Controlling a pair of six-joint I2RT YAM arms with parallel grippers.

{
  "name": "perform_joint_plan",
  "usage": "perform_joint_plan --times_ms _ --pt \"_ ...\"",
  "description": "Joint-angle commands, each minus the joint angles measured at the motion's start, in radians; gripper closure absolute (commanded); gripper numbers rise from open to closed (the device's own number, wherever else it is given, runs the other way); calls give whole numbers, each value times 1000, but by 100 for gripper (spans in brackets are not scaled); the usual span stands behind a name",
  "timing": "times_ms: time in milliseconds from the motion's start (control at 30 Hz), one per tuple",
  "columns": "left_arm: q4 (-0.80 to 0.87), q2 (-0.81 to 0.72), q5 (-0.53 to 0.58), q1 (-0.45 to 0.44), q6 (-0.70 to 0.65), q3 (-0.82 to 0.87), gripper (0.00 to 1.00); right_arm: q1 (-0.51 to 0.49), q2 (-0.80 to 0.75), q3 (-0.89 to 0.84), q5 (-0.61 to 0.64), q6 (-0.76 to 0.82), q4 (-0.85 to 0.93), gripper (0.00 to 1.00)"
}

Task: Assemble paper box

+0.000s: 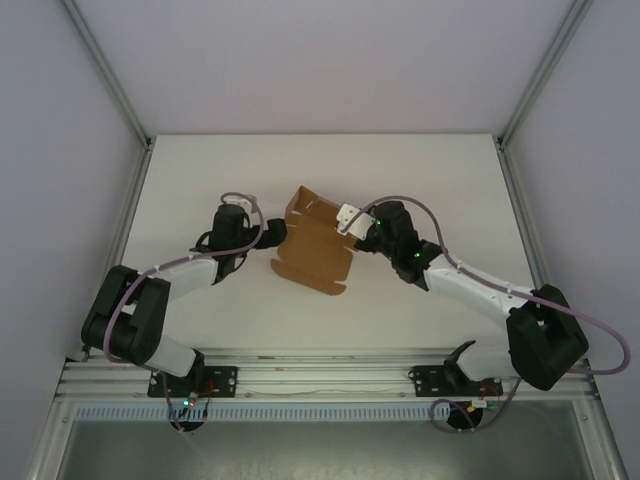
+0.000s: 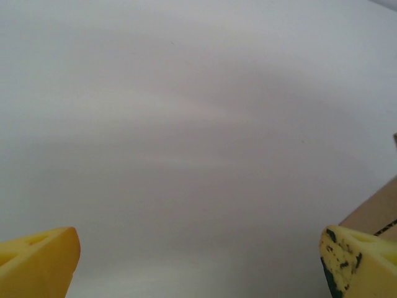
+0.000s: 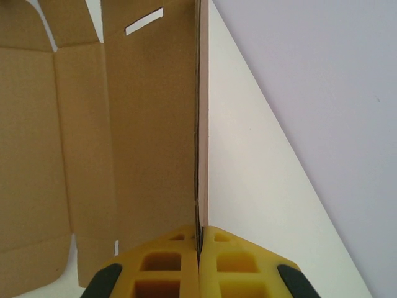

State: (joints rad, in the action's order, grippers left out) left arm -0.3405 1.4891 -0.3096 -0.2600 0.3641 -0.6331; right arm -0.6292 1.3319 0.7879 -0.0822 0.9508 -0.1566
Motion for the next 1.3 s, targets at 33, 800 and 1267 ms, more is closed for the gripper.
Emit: perform_joint_plan --times_ms 33,800,1267 --pt "-140 12 -143 -13 -12 3 1 -5 -18 40 -51 -34 6 100" --pt "-78 -99 135 43 77 98 23 19 -20 59 -40 -94 57 100" --pt "-401 124 -204 41 105 35 18 21 -5 67 -114 -148 40 100"
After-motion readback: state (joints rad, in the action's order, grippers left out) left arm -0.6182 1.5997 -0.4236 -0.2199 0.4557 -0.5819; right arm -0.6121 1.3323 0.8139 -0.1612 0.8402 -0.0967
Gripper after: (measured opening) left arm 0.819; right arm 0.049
